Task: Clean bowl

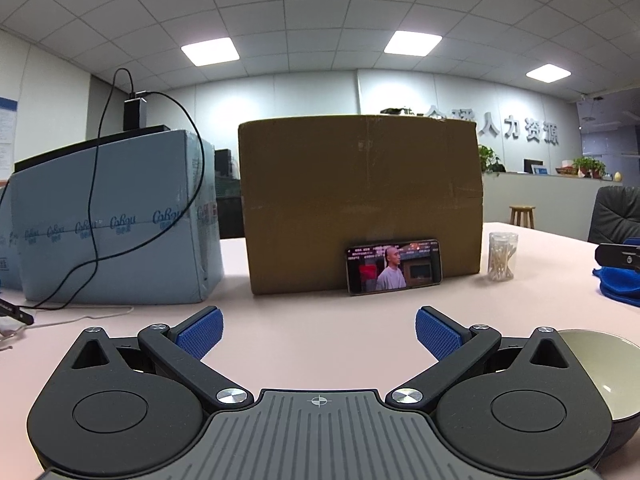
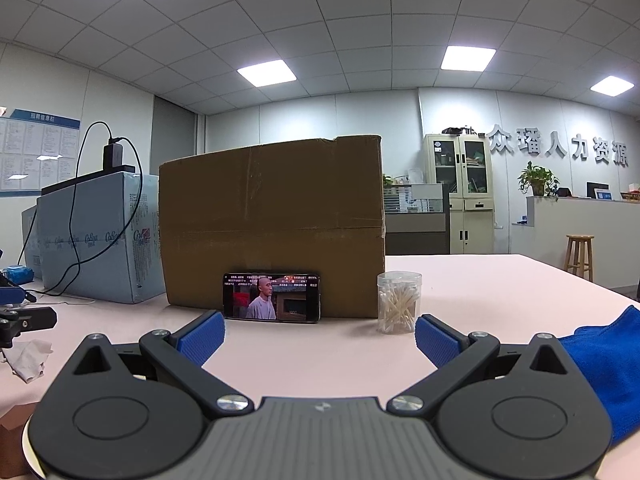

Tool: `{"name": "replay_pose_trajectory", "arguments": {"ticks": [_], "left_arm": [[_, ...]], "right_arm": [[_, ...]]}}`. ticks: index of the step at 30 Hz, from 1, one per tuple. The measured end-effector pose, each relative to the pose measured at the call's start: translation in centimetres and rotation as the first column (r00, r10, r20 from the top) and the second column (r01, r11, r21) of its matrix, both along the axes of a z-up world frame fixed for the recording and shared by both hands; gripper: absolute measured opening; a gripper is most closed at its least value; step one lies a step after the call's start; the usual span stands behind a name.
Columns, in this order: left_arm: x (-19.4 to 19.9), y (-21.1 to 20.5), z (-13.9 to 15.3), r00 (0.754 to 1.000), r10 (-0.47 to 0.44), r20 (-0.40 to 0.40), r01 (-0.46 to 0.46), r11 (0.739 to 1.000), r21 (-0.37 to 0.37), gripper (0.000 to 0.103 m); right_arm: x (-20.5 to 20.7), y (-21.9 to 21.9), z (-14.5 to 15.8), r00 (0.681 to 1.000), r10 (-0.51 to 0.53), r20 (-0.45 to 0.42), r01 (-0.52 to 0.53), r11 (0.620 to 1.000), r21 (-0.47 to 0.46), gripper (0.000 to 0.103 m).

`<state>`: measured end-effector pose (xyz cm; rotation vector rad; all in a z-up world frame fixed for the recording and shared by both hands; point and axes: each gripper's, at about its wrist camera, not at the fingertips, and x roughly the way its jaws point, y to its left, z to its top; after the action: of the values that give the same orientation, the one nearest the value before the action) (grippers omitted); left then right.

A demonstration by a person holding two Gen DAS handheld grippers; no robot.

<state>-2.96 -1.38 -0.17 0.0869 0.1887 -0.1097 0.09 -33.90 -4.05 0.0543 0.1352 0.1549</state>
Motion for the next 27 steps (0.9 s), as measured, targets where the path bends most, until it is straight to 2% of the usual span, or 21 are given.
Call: {"name": "replay_pose_trajectory", "arguments": {"ticks": [4,7,13,17,21,26,27], "left_arm": [[0.3,-0.1,-0.1,0.997,-0.040,-0.062,0.041,0.999,0.016,0.103],[0.2,-0.4,0.0,0.996,-0.046,-0.078,0.048,0.998,0.028,0.103],[-0.3,-0.8,-0.2,0.977,-0.099,-0.189,0.110,0.993,0.045,0.101],[-1.6,-1.1,-0.5,0.957,-0.167,-0.236,0.176,0.984,0.019,0.100],[-2.3,-1.6,-0.8,0.939,-0.218,-0.265,0.228,0.974,0.009,0.089],[-2.9,-3.5,-2.0,0.897,-0.286,-0.337,0.321,0.946,0.052,0.085],[-2.8,-3.9,-2.3,0.890,-0.292,-0.350,0.334,0.941,0.064,0.080]], "right_arm": [[0.2,0.0,0.0,1.000,0.007,-0.009,-0.007,1.000,-0.001,0.103],[0.2,0.0,-0.1,1.000,0.006,-0.013,-0.006,1.000,0.003,0.103],[0.2,-0.2,-0.1,1.000,0.006,-0.012,-0.006,1.000,0.013,0.103],[0.0,-0.3,-0.1,1.000,0.018,-0.015,-0.017,1.000,0.018,0.103],[-0.2,-0.3,-0.1,0.998,0.048,-0.038,-0.047,0.998,0.031,0.103],[-0.5,-0.2,-0.1,0.995,0.071,-0.063,-0.068,0.996,0.060,0.103],[-0.6,-0.1,-0.1,0.995,0.075,-0.065,-0.071,0.995,0.064,0.103]]}}
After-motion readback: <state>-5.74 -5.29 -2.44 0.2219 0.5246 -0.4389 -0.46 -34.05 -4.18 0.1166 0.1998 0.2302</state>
